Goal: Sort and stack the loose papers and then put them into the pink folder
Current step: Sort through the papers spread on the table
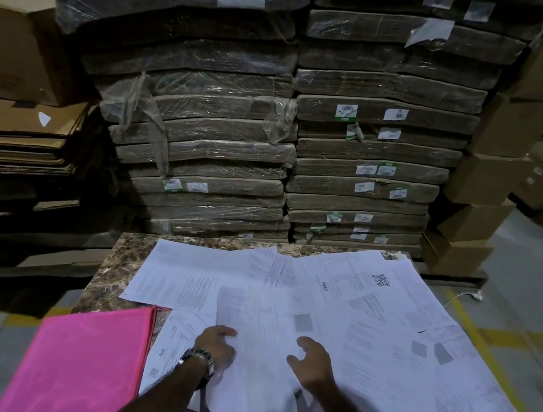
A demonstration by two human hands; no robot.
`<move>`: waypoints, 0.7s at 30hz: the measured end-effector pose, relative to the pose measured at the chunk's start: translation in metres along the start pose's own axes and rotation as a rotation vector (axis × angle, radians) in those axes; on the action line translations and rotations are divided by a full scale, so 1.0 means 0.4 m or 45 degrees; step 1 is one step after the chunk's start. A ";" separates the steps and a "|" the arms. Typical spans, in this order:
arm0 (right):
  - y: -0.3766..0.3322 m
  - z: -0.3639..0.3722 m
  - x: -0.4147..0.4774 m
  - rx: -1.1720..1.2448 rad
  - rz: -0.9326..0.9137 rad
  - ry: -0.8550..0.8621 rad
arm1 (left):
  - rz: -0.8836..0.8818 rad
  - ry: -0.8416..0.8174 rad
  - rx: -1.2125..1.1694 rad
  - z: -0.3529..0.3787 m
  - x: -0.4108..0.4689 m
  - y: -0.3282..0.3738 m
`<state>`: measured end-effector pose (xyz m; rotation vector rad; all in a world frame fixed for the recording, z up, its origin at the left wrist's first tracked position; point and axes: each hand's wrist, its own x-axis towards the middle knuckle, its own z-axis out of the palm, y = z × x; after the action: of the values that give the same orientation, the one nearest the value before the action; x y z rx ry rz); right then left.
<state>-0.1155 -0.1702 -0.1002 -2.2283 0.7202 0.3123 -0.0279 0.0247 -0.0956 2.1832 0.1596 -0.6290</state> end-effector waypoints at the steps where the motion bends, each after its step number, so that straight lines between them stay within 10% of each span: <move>1: -0.005 -0.005 -0.001 0.007 0.015 0.028 | -0.006 -0.005 -0.047 -0.014 0.006 -0.002; 21: -0.010 -0.026 0.036 0.357 0.112 0.070 | -0.048 -0.133 -0.330 -0.202 0.046 -0.076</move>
<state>-0.1014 -0.1814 -0.0968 -1.9496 0.8394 0.1813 0.0093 0.1037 -0.0836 1.8983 0.2149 -0.7011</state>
